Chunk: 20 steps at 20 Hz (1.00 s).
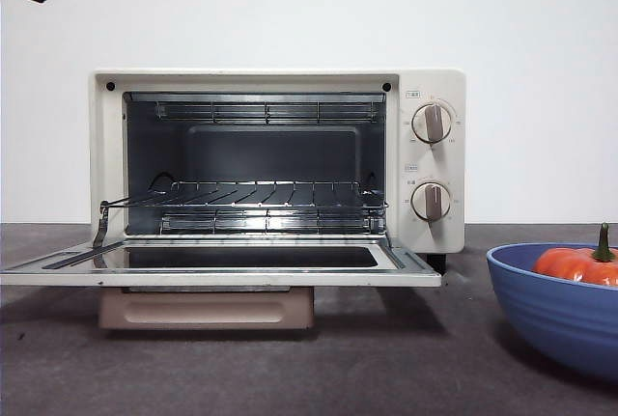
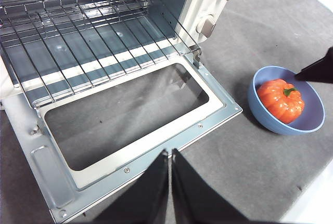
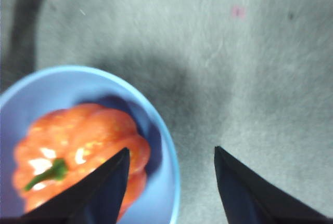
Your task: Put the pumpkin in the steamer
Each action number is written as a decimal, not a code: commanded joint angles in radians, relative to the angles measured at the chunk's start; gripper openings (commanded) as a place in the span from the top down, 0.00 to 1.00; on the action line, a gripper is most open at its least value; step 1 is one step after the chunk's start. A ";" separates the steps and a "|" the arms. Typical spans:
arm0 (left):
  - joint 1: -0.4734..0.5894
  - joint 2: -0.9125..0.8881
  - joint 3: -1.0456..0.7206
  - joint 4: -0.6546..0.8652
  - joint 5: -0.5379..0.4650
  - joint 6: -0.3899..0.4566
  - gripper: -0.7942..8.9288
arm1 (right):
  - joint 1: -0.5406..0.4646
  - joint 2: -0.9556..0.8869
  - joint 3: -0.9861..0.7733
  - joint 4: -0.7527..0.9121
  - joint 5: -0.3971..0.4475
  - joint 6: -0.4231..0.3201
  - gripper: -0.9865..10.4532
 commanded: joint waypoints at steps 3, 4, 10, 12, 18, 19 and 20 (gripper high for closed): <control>-0.003 0.002 0.006 0.012 0.000 -0.002 0.90 | 0.003 0.092 0.001 0.047 0.000 0.013 0.77; -0.003 0.002 0.006 0.012 0.000 -0.002 0.90 | 0.003 0.103 0.001 0.052 0.000 0.013 0.81; -0.003 0.002 0.006 0.014 0.000 -0.002 0.90 | 0.003 0.112 0.001 0.056 -0.003 0.006 0.91; -0.003 0.002 0.006 0.014 0.000 -0.002 0.90 | 0.003 0.108 0.008 0.052 -0.025 0.001 0.91; -0.003 0.003 0.006 0.013 0.000 0.003 0.90 | 0.143 0.059 0.143 -0.023 -0.018 0.035 0.91; -0.003 0.003 0.006 0.012 0.000 0.003 0.90 | 0.186 0.067 0.172 -0.019 -0.011 0.061 0.91; -0.003 0.003 0.006 0.012 0.000 0.003 0.90 | 0.232 0.080 0.198 -0.011 0.002 0.088 0.91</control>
